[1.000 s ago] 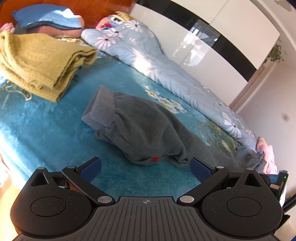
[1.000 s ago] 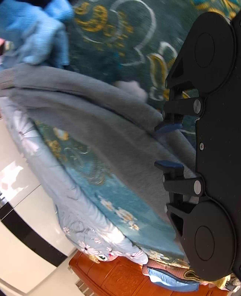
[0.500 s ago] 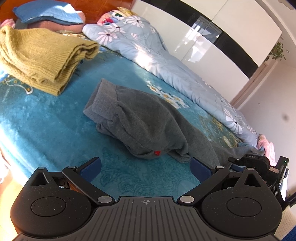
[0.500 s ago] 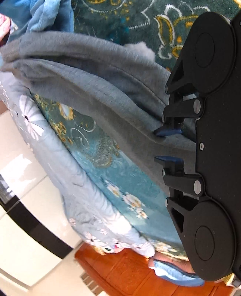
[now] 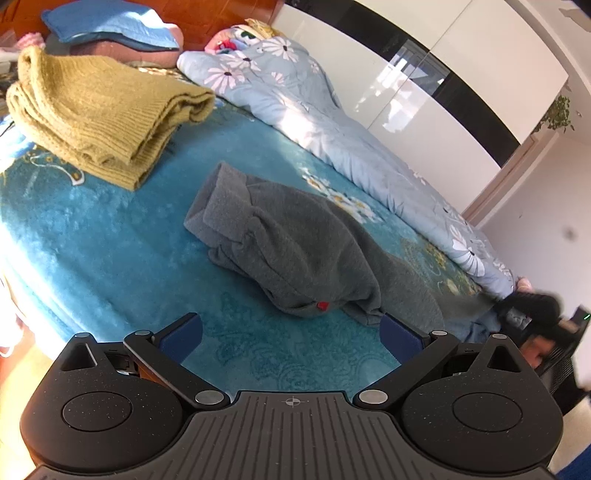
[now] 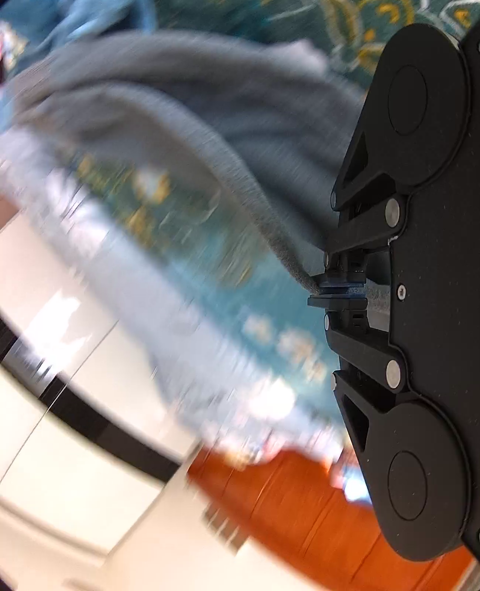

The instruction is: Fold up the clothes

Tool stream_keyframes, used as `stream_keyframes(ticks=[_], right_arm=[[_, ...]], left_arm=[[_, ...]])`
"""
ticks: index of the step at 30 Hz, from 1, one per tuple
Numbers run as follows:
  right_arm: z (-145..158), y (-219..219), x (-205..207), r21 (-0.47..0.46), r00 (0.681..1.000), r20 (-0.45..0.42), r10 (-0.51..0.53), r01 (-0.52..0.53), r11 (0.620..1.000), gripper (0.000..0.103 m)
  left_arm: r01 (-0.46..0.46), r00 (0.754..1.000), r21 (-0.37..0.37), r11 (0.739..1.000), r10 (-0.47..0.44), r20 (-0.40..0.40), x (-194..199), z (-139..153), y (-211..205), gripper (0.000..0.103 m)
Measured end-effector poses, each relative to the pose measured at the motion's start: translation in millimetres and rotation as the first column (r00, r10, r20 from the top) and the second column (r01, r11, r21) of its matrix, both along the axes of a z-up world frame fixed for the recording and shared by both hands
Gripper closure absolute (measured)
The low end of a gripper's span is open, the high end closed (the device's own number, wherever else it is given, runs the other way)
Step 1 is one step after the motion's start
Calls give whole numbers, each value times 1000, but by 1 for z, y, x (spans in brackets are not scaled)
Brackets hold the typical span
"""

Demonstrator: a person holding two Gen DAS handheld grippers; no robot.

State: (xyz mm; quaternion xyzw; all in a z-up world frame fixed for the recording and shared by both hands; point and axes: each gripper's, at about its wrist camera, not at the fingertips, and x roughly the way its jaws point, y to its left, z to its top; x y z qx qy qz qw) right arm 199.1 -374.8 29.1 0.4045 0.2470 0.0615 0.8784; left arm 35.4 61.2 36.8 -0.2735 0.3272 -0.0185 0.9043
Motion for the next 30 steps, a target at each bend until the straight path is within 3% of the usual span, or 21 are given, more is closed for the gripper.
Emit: stream_keyframes(ticks=[3,5,13,20,22,25,30], right_arm=[[41,0,-6,36,989,139,46,-51,998,97],[70,0,-15,58,966,249,76,-94,994,97],[193,8,-60,-58,819,545,177,-174,983,97],[267,-17,-94,-140,740,651,169,-102,985,97],[284,-28,-102,-148,737,658,154,-74,986,97],[307,-38,-109,-212,760,634,144,-8,977,97],[325,-52,-130,-210,736,666,120,31,977,97]], left_arm=[[7,1000,-6,1000,-7,16,-4,4,0,0],[10,1000,-8,1000,-9,27,-7,7,0,0],[-16,996,-17,1000,18,85,-15,21,13,0],[4,995,-37,999,0,99,-10,23,11,0],[31,995,-39,999,-27,100,-6,22,5,0],[88,991,-39,995,-83,105,1,21,-8,0],[186,978,-31,982,-182,103,15,18,-35,0]])
